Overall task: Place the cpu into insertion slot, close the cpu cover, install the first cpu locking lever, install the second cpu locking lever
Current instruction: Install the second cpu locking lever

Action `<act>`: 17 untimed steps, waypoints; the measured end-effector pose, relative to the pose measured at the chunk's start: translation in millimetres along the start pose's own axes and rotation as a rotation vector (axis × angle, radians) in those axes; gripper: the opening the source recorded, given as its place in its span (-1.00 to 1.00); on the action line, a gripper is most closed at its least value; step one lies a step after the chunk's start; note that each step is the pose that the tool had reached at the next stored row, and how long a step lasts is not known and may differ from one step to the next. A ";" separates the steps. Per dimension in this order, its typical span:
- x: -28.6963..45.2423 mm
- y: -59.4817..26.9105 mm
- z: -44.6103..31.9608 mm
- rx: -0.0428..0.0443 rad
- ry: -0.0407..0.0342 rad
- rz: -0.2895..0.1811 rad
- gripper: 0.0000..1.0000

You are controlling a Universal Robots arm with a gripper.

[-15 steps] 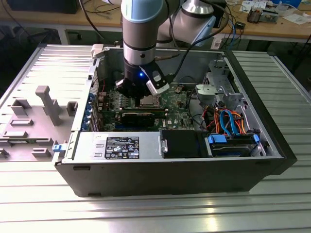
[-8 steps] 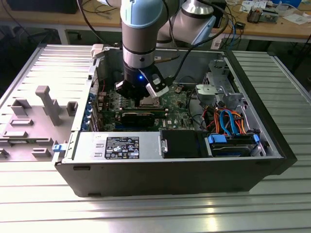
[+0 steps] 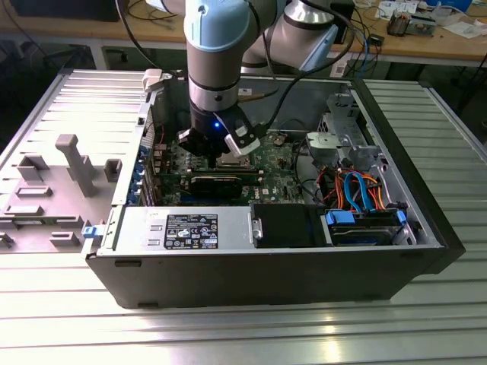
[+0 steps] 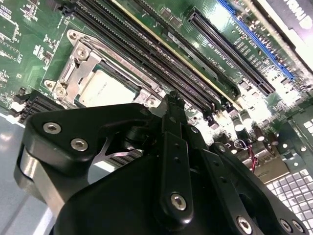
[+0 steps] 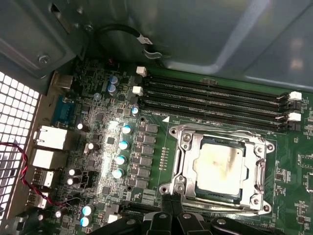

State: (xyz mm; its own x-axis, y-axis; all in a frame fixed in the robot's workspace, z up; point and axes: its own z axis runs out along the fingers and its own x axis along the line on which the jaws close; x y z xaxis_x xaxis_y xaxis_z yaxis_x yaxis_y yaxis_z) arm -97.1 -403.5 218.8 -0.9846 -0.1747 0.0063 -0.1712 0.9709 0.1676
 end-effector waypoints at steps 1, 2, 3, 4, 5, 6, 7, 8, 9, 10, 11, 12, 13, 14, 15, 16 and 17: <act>0.1 -0.1 0.4 0.0000 0.0001 0.000 -0.79; 0.1 -0.2 1.1 -0.0001 0.0001 0.000 -0.79; 0.3 -0.3 2.1 -0.0006 0.0000 0.000 -0.79; 0.4 -0.4 2.8 -0.0012 -0.0002 0.000 -0.79; 0.7 -0.5 3.6 -0.0022 -0.0003 0.000 -0.79; 1.1 -0.5 4.4 -0.0031 -0.0005 0.000 -0.79; 1.3 -0.6 5.1 -0.0040 -0.0006 0.000 -0.79; 1.4 -0.7 5.3 -0.0048 -0.0007 0.000 -0.79; 1.4 -0.7 5.6 -0.0062 -0.0009 0.000 -0.79; 1.4 -0.7 5.8 -0.0093 -0.0016 0.000 -0.79; 1.4 -0.7 5.9 -0.0113 -0.0019 0.000 -0.79; 1.4 -0.7 6.1 -0.0132 -0.0022 0.000 -0.79; 1.4 -0.8 6.5 -0.0159 -0.0028 -0.001 -0.79; 1.5 -1.0 7.2 -0.0164 -0.0028 -0.001 -0.79; 1.7 -1.0 7.9 -0.0168 -0.0028 -0.001 -0.79; 1.7 -1.0 8.1 -0.0172 -0.0029 -0.001 -0.79; 1.7 -1.1 8.2 -0.0175 -0.0030 -0.001 -0.79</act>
State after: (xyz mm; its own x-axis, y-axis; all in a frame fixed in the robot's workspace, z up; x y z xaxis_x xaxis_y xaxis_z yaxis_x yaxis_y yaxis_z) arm -98.9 -403.5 210.5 -0.9846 -0.1748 0.0033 -0.1712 0.9677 0.1849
